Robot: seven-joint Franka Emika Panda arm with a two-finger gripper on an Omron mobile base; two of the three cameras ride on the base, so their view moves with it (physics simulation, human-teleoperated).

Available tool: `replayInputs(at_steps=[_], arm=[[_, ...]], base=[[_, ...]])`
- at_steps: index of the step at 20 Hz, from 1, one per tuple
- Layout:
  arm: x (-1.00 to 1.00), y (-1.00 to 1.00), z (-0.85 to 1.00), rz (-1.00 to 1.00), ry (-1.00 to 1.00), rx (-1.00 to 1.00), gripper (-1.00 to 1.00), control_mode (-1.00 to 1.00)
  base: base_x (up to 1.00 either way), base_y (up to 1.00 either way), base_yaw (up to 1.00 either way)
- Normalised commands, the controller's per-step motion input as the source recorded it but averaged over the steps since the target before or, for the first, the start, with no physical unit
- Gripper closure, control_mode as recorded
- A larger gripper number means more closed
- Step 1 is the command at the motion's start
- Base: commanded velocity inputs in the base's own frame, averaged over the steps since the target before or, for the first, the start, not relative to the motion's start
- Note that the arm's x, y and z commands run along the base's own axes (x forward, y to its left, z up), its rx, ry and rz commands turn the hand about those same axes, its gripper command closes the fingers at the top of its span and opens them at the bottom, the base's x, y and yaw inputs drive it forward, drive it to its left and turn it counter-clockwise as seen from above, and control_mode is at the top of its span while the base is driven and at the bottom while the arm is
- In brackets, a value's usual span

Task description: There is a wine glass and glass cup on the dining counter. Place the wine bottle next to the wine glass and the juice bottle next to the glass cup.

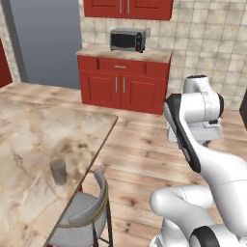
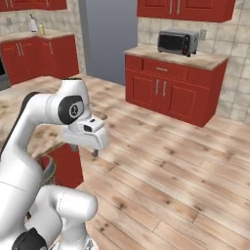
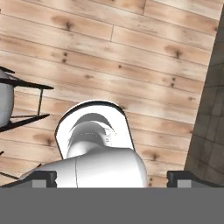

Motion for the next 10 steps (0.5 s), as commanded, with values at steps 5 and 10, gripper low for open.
replayInputs(at_steps=[5, 10], arm=[[0.0, 0.0, 0.0, 0.0, 0.0, 0.0, -1.0, 1.0], [0.0, 0.0, 0.0, 0.0, 0.0, 0.0, -1.0, 1.0]], base=[[0.94, 0.0, -0.03], [0.94, 0.0, -0.01]])
